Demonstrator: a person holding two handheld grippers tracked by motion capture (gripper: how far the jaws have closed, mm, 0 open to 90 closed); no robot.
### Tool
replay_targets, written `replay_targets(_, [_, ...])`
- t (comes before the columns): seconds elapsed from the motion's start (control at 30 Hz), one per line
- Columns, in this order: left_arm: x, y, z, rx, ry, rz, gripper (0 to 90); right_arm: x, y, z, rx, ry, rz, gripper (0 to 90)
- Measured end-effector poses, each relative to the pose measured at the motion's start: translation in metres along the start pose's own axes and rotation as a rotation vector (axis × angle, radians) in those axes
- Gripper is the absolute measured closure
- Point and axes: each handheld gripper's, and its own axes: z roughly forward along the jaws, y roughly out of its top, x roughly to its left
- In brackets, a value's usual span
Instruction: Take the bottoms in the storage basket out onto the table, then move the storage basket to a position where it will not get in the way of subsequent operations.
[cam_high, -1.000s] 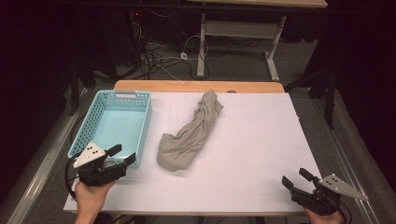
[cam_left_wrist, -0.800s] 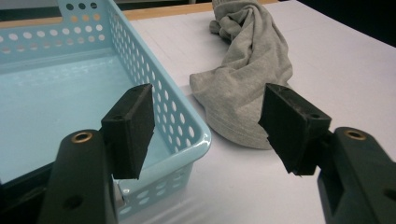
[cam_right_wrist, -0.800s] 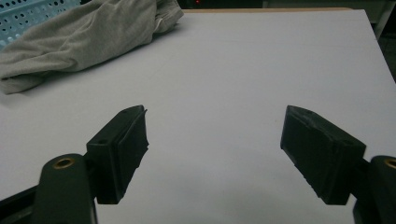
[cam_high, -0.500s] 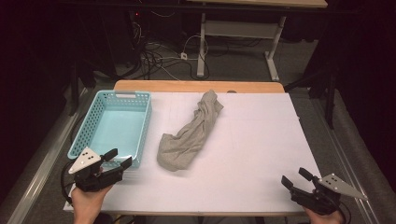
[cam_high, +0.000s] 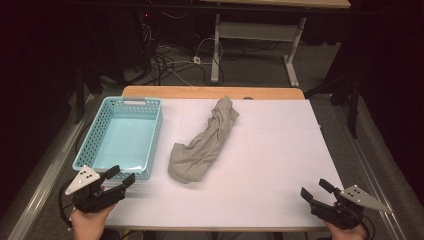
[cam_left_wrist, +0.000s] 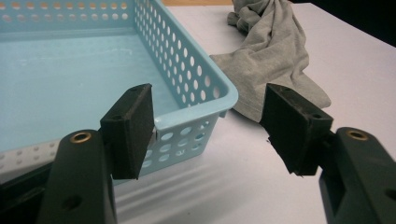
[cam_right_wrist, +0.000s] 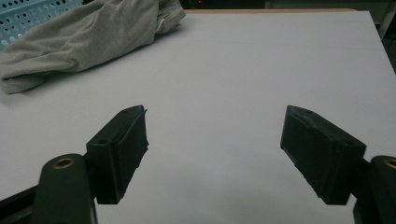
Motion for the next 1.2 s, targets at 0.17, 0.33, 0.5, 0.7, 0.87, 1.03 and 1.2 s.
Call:
replay_targets(0.17, [0.001, -0.009, 0.001, 0.002, 0.008, -0.006, 34.0, 0.0, 0.0, 0.0, -0.004, 0.0, -0.003, 23.1])
replay_targets(0.33, [0.002, -0.017, 0.001, -0.002, 0.015, -0.019, 34.0, 0.0, 0.0, 0.0, -0.001, -0.001, 0.0, 23.1])
replay_targets(0.5, [0.001, -0.021, 0.002, 0.009, 0.013, -0.019, 34.0, 0.0, 0.001, 0.001, 0.001, -0.003, 0.0, 23.1])
replay_targets(0.7, [0.001, -0.023, 0.003, 0.022, 0.009, -0.021, 33.9, 0.0, 0.001, 0.003, 0.004, 0.002, -0.003, 23.1])
replay_targets(0.87, [0.0, -0.024, 0.0, 0.023, 0.011, -0.02, 34.0, 0.0, 0.003, 0.007, 0.006, 0.003, -0.009, 22.9])
replay_targets(1.03, [-0.002, -0.025, -0.001, 0.021, 0.008, -0.012, 34.2, 0.0, 0.004, 0.009, 0.004, 0.007, -0.014, 22.8])
replay_targets(1.2, [-0.005, -0.024, -0.001, 0.012, -0.012, -0.009, 34.3, 0.0, 0.005, 0.01, 0.007, 0.007, -0.012, 22.8])
